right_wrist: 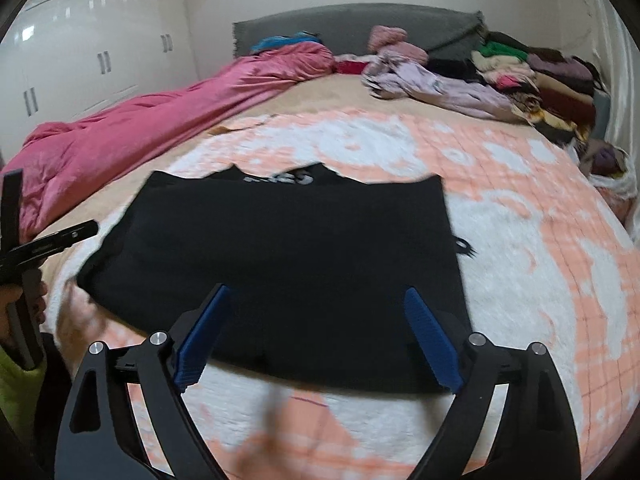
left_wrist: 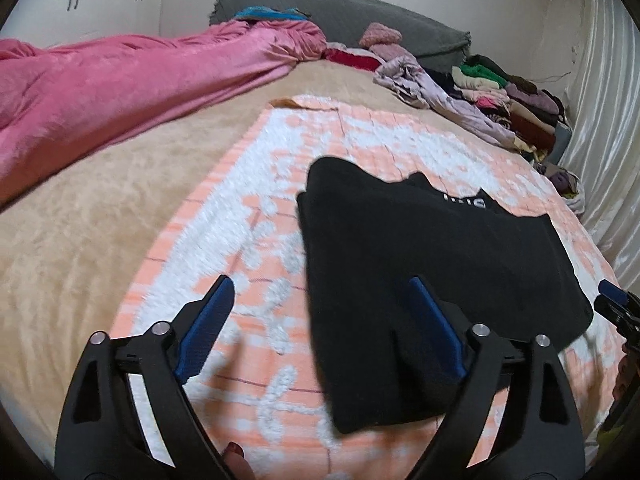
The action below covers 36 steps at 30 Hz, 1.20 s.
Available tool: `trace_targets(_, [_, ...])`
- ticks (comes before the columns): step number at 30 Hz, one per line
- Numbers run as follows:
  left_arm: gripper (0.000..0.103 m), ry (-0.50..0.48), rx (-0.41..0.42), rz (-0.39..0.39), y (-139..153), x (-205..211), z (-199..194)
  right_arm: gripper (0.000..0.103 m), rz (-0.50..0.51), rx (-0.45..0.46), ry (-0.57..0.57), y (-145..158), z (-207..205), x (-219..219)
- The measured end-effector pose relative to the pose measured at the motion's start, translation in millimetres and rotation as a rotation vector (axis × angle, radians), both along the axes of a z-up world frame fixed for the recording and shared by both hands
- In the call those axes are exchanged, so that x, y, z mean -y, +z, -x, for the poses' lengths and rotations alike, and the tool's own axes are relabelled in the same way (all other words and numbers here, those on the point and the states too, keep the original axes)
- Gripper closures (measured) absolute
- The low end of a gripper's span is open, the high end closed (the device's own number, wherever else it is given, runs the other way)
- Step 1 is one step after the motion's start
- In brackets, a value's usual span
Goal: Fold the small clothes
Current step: 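Move the right tool to the sweatshirt's folded end and lower onto it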
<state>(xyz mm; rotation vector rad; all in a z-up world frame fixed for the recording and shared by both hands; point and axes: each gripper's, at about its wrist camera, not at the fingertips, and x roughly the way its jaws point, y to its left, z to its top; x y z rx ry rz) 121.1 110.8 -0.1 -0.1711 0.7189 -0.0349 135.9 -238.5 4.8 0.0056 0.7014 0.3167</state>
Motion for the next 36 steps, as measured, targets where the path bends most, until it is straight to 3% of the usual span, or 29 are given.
trace_targets(3, [0.019,0.018,0.013,-0.015,6,-3,1,0.012,0.008,0.017,0.047,4,3,-22])
trace_targets(6, [0.01,0.03,0.018,-0.023,8,-6,1,0.011,0.02,0.026,0.096,6,4,-42])
trace_targets(23, [0.01,0.084,-0.005,-0.015,2,-33,-18,0.011,0.131,0.012,0.369,-17,13,-160])
trace_targets(36, [0.01,0.112,-0.053,0.016,-8,-51,-41,0.011,0.339,0.065,0.493,-48,16,-224])
